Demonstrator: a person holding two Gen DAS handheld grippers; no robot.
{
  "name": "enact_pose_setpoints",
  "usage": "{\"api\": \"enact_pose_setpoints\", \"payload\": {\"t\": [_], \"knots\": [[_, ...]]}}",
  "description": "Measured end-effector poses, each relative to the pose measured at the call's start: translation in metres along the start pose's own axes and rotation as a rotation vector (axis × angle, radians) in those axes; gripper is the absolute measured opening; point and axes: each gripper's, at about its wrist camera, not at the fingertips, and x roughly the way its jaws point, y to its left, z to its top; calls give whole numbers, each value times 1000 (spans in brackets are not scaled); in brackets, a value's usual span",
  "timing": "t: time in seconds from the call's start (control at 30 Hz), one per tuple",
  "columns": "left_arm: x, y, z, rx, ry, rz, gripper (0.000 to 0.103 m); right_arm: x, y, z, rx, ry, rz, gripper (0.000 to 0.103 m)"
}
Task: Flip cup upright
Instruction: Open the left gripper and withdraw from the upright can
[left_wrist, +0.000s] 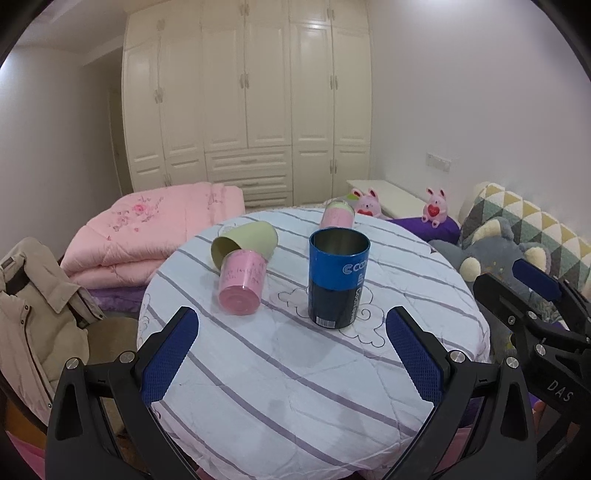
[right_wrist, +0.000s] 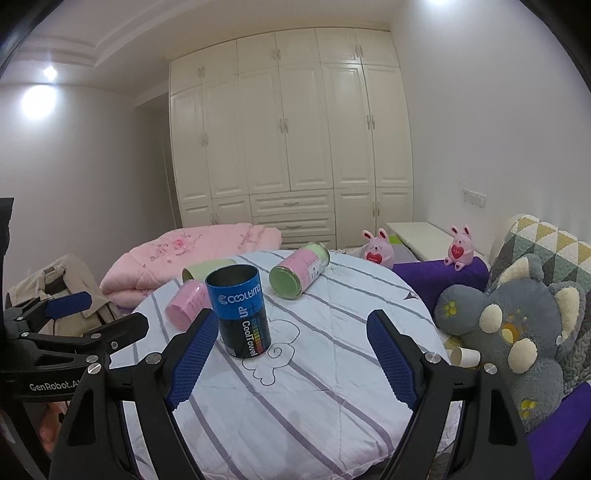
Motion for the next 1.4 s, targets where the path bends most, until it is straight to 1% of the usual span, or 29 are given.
{"api": "enact_pose_setpoints", "payload": {"t": [0.4, 0.57, 0.73, 1.1, 1.23, 1.3, 1.4], "knots": [[-9, -2, 4, -7, -50, -4, 103, -7, -4, 1, 21, -38, 9, 84], [-8, -6, 6, -4, -36, 1, 103, -7, -6, 3, 38, -50, 16, 84], [-6, -12, 10, -4, -29, 15, 103, -7, -14, 2, 60, -43, 29, 84], [3, -37, 14, 17, -10, 20, 103, -7, -56, -5, 218, -55, 102, 84], [6, -43, 21, 16, 15, 20, 103, -1, -59, -5, 220, -48, 108, 84], [7, -45, 26, 19, 31, 28, 103, 6, -58, -2, 207, -10, 101, 84], [10, -48, 36, 29, 51, 28, 103, 9, -56, 6, 169, 15, 90, 84]]}}
